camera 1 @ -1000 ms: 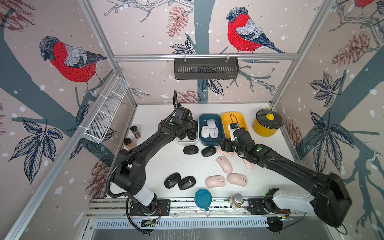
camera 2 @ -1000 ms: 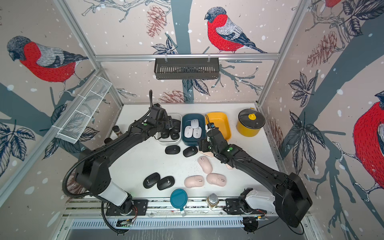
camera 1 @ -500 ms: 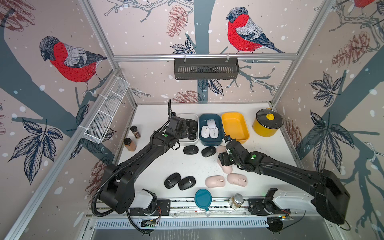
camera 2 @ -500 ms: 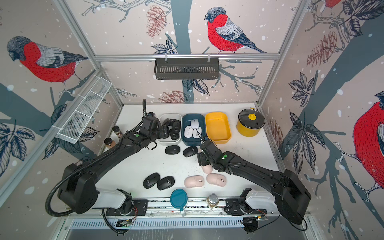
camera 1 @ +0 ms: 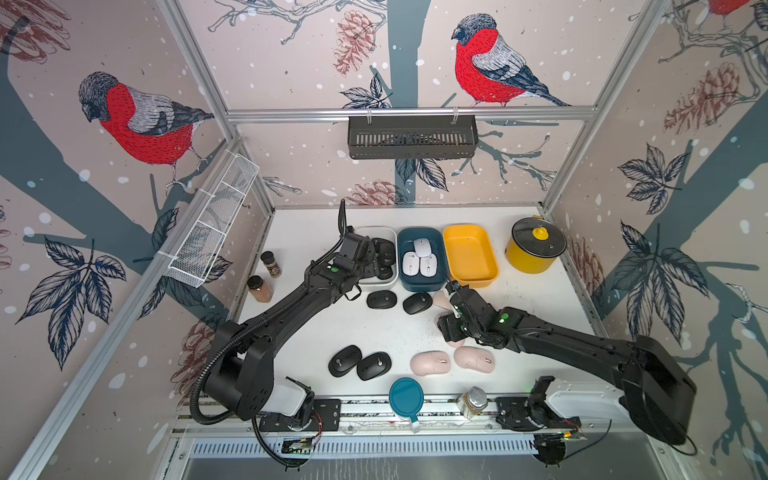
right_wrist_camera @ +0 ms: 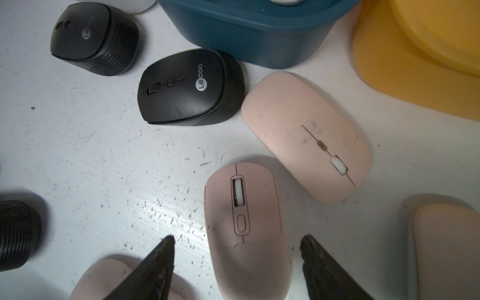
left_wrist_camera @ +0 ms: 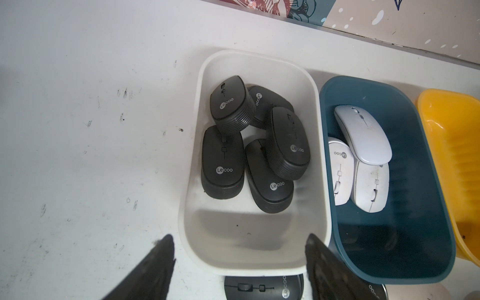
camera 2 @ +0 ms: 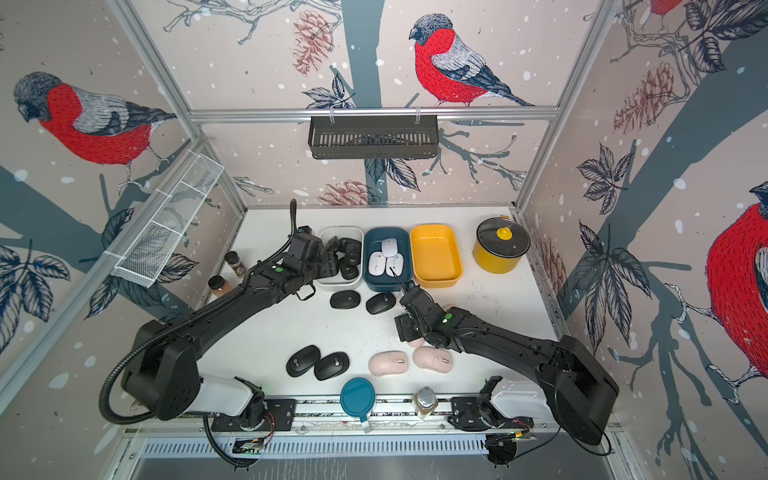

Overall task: Place the mice by color into the storage box
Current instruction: Pick up the mouse from the center of the board.

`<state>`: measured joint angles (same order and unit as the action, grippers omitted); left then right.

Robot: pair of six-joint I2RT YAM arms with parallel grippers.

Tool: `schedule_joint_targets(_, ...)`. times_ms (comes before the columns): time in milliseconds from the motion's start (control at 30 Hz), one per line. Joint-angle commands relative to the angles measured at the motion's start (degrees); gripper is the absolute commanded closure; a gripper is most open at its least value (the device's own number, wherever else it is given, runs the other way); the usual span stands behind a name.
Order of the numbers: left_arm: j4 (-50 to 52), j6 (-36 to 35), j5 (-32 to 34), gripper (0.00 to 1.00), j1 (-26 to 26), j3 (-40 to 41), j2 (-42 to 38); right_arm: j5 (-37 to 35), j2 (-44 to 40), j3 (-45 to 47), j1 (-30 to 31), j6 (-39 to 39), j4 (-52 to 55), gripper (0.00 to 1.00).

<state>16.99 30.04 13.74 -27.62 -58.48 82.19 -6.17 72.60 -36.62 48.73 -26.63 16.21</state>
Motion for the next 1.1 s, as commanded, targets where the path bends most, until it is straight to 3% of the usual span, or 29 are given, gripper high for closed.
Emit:
schedule_joint_targets(0, -1.8, 0.6, 0.2, 0.21, 0.0, -0.2, 0.5, -1.1, 1.4, -0.2, 0.1, 0.4, -0.4, 0.23)
schedule_joint_targets(1067, -2.1, 1.4, -2.7, 0.22, 0.1, 2.7, 0.9, -4.7, 9.5, 0.0, 2.5, -0.5, -1.5, 0.26)
